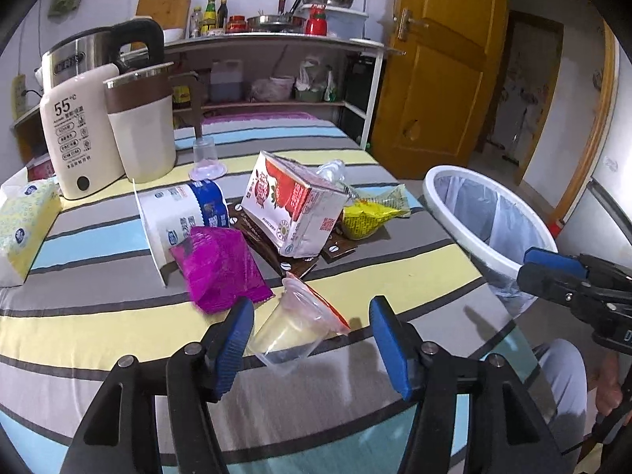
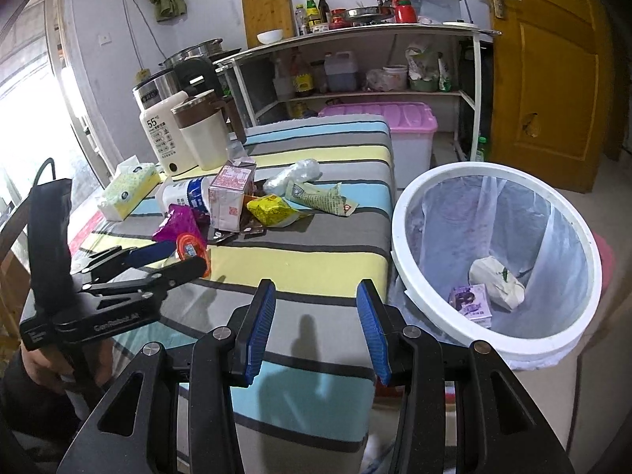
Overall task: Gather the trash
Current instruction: 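Grasp the yellow snack bag with the right tool while the left tool grasps the clear plastic cup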
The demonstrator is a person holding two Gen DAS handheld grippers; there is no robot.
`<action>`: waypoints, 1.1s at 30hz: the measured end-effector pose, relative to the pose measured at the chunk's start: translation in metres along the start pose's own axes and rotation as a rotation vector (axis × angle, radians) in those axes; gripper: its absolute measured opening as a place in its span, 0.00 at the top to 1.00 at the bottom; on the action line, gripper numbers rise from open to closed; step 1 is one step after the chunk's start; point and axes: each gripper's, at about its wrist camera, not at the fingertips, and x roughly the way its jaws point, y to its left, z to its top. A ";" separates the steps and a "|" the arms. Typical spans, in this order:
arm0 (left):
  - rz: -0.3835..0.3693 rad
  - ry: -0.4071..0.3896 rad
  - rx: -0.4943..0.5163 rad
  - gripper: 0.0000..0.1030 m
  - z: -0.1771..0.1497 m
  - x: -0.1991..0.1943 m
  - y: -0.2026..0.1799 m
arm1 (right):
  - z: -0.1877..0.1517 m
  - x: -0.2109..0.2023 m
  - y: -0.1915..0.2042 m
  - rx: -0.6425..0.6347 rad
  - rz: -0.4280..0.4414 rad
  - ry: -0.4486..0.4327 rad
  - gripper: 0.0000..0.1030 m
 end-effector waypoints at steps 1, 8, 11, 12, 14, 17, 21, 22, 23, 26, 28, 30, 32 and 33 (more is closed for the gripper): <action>-0.008 0.010 -0.008 0.41 -0.001 0.002 0.001 | 0.001 0.001 0.000 -0.002 0.001 0.001 0.57; -0.030 0.007 -0.042 0.55 -0.005 0.001 0.007 | 0.013 0.017 0.006 -0.033 0.010 0.013 0.57; -0.039 -0.002 -0.058 0.55 -0.006 -0.004 0.008 | 0.021 0.026 0.010 -0.061 0.018 0.016 0.57; -0.042 -0.007 -0.062 0.55 -0.006 -0.006 0.009 | 0.023 0.029 0.012 -0.070 0.021 0.017 0.57; -0.047 -0.016 -0.072 0.55 -0.006 -0.010 0.011 | 0.030 0.038 0.017 -0.095 0.026 0.024 0.57; -0.057 -0.027 -0.081 0.55 -0.005 -0.015 0.014 | 0.038 0.051 0.023 -0.134 0.034 0.036 0.57; -0.066 -0.043 -0.087 0.55 -0.003 -0.020 0.019 | 0.047 0.074 0.032 -0.190 0.037 0.064 0.57; -0.067 -0.044 -0.088 0.55 -0.003 -0.021 0.020 | 0.049 0.077 0.033 -0.200 0.038 0.069 0.57; -0.069 -0.046 -0.092 0.55 -0.002 -0.021 0.021 | 0.051 0.082 0.036 -0.214 0.036 0.074 0.57; -0.074 -0.051 -0.099 0.55 -0.002 -0.022 0.026 | 0.057 0.094 0.042 -0.254 0.042 0.088 0.57; -0.077 -0.051 -0.102 0.55 -0.003 -0.021 0.027 | 0.060 0.104 0.044 -0.271 0.036 0.102 0.57; -0.080 -0.049 -0.105 0.55 -0.003 -0.019 0.029 | 0.061 0.111 0.045 -0.274 0.034 0.116 0.57; -0.082 -0.048 -0.107 0.55 -0.002 -0.018 0.030 | 0.062 0.116 0.044 -0.271 0.032 0.128 0.57; -0.084 -0.047 -0.107 0.55 -0.002 -0.018 0.030 | 0.063 0.118 0.044 -0.269 0.037 0.131 0.57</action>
